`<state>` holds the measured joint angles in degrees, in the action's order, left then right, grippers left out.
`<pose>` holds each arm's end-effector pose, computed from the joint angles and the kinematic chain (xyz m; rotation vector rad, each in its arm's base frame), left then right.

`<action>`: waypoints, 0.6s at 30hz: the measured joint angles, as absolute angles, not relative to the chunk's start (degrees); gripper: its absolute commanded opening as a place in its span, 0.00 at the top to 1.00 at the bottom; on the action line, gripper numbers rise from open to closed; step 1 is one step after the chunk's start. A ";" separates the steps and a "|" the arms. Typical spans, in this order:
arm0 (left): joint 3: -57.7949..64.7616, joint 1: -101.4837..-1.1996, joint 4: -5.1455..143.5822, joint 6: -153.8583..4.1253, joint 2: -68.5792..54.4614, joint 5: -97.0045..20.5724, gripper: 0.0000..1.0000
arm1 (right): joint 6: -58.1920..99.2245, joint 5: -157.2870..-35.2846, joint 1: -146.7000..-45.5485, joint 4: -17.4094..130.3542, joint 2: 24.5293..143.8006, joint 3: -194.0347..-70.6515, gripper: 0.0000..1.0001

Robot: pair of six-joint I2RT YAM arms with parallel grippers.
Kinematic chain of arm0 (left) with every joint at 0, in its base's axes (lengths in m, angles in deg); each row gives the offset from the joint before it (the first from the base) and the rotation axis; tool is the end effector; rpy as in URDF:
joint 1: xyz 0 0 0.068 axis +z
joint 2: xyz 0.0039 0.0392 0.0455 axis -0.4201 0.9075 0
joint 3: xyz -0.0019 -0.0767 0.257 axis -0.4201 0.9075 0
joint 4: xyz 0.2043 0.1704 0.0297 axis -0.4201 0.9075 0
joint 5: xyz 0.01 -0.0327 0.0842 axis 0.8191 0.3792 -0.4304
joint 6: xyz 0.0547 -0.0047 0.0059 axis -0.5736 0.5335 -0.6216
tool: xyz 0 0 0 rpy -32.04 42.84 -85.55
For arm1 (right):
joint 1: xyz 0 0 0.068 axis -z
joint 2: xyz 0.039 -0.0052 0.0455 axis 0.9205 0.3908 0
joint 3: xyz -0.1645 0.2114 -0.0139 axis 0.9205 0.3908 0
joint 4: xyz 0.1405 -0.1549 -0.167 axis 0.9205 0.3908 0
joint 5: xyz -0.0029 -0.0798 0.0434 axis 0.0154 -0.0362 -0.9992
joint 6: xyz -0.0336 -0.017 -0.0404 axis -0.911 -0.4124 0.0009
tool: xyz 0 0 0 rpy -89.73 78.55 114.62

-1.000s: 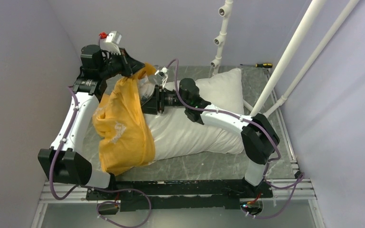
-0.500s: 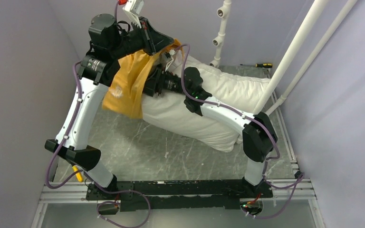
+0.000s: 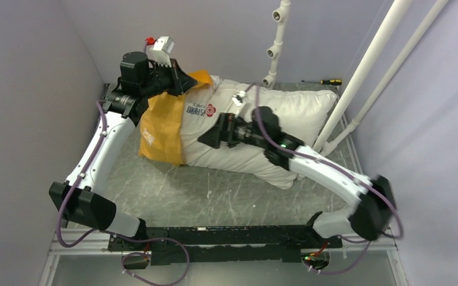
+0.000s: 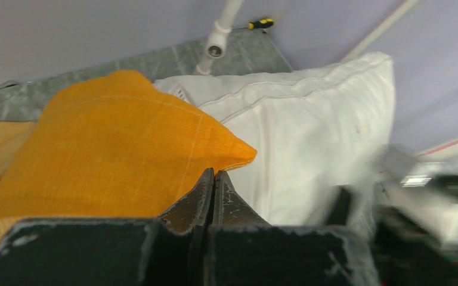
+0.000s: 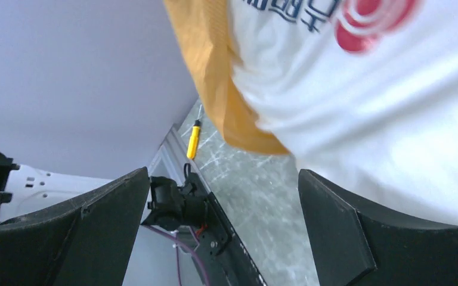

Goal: Put the pillow into the pillowcase
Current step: Stuff the pillow into the pillowcase.

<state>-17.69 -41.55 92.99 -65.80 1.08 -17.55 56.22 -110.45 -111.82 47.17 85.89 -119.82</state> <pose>0.3140 -0.1132 0.4510 0.3158 1.8176 -0.9105 0.2395 0.2577 0.3217 -0.3509 1.9547 1.3900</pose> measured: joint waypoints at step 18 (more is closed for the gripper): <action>-12.40 -39.15 80.93 -66.46 2.00 -20.59 1.00 | 59.46 -64.53 -110.53 98.47 77.80 -117.61 0.02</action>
<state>-12.40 -39.15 80.93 -66.46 2.00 -20.59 59.46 -64.53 -110.53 98.47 77.80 -117.61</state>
